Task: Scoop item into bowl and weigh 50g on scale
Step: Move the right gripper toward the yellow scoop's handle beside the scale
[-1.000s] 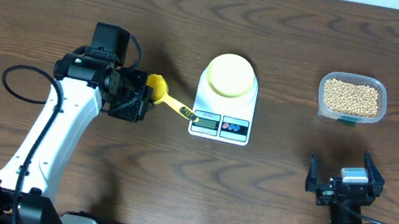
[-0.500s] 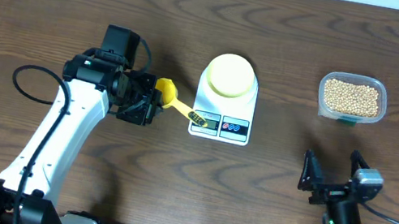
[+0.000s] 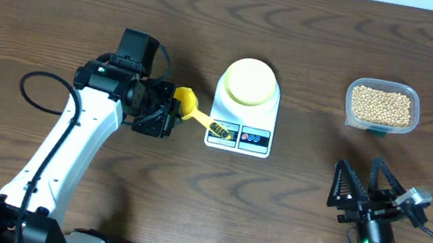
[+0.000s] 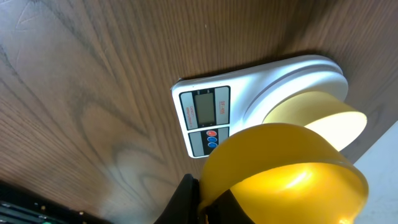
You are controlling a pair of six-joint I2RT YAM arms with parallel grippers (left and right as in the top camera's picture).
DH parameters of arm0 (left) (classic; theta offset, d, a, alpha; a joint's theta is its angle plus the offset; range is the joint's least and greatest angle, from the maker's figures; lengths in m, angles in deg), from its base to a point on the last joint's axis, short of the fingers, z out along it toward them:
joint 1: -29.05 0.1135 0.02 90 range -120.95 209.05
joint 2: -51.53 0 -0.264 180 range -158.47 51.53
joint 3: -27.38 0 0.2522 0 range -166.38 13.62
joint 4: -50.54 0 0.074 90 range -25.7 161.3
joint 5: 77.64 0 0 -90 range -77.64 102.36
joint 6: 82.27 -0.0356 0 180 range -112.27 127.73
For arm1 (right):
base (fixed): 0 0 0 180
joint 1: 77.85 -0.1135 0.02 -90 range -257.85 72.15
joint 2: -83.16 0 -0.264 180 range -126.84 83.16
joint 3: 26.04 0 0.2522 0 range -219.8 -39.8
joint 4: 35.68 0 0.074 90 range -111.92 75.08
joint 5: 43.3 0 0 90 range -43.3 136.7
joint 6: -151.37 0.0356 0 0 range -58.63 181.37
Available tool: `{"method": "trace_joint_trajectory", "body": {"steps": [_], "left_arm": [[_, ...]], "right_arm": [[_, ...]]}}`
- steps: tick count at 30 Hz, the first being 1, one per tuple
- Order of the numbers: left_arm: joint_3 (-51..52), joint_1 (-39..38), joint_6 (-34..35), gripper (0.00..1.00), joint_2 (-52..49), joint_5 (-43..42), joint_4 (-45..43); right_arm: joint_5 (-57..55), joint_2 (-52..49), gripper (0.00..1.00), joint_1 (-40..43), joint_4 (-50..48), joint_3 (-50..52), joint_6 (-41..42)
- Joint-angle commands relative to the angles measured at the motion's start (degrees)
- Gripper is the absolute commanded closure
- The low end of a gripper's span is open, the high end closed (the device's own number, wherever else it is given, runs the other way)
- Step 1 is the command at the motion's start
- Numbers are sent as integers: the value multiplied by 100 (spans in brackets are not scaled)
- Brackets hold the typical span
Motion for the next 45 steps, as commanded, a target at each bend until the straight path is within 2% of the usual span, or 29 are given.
{"method": "trace_joint_trajectory", "body": {"steps": [1,9,22,26,35,45], "left_arm": [[-11,-28,103,93,79,-4,11],[-11,-28,144,92,79,-4,15],[-11,-28,186,92,79,-4,13],[-11,-28,186,92,79,-4,13],[-11,-33,186,92,79,-4,15],[-11,-120,437,92,79,-4,11]], "right_arm": [[129,-15,1,-44,-17,-20,494],[374,-632,1,-44,-15,-422,490],[1272,-3320,1,-44,-151,-1569,490],[1727,-3956,1,-44,-625,-1694,542],[2302,-5095,1,-46,-1700,-1696,1790],[2846,-6175,1,-278,-3040,-1696,2457]]}}
